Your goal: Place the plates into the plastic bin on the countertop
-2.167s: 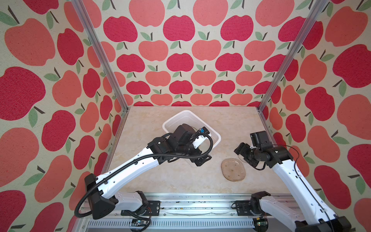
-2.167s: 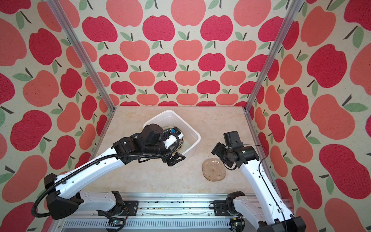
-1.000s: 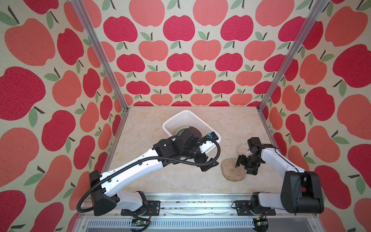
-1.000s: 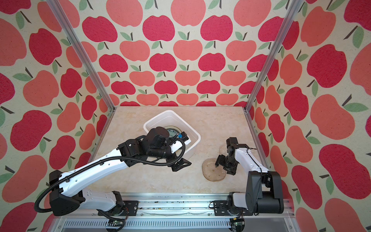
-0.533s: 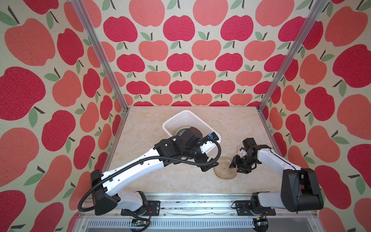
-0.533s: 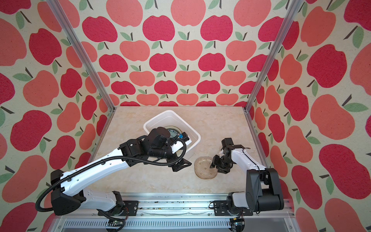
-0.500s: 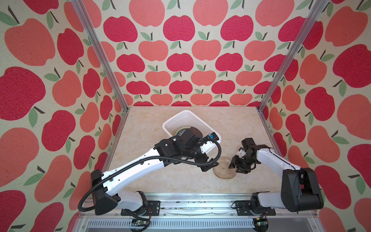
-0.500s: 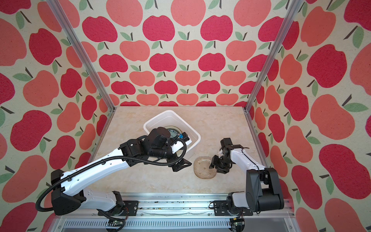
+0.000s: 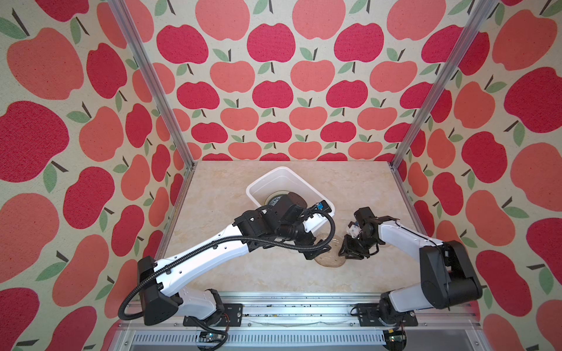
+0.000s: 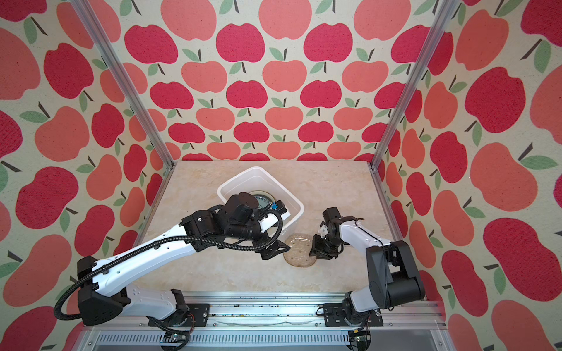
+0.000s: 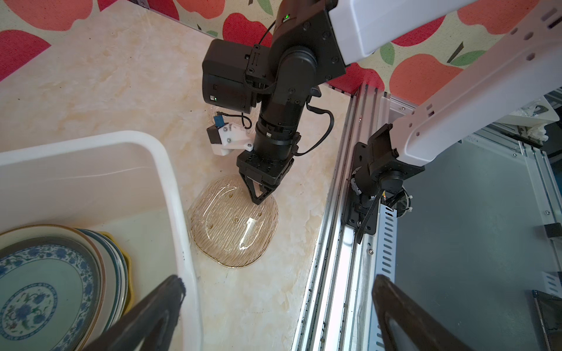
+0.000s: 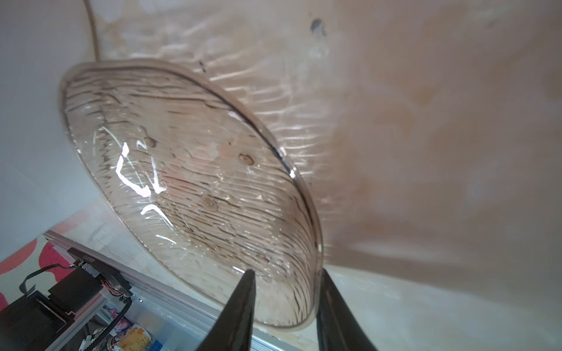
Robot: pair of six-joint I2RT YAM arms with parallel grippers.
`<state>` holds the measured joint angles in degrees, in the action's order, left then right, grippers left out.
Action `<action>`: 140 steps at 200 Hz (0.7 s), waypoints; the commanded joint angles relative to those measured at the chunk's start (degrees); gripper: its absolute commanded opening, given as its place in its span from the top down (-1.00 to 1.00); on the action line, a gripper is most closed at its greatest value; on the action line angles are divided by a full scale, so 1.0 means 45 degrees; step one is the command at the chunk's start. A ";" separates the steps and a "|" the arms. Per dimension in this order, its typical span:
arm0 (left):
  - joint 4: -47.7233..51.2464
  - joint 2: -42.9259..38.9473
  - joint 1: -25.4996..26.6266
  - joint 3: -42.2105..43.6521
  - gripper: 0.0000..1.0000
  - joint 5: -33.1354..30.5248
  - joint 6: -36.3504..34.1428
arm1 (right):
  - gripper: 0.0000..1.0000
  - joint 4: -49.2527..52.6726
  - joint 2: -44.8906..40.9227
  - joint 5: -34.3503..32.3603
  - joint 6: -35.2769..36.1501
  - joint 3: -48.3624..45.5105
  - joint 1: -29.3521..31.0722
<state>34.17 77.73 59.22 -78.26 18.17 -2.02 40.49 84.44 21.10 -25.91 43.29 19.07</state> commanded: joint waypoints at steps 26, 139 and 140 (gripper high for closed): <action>0.0413 0.0124 0.0141 -0.0311 -0.98 -0.0270 0.0087 | 0.12 -0.0607 0.0277 0.0848 0.0556 0.0615 0.0788; 0.0688 0.0242 0.0238 -0.0500 -0.98 -0.0416 0.0059 | 0.31 -0.0501 0.1343 0.0538 0.0821 0.0893 0.1167; 0.0688 0.0244 0.0238 -0.0500 -0.98 -0.0430 0.0059 | 0.31 -0.0482 0.1367 0.0541 0.0829 0.0900 0.1179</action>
<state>35.59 78.39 59.88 -78.83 16.91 -2.04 36.97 89.06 24.67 -23.31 45.87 23.55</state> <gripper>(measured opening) 0.992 0.367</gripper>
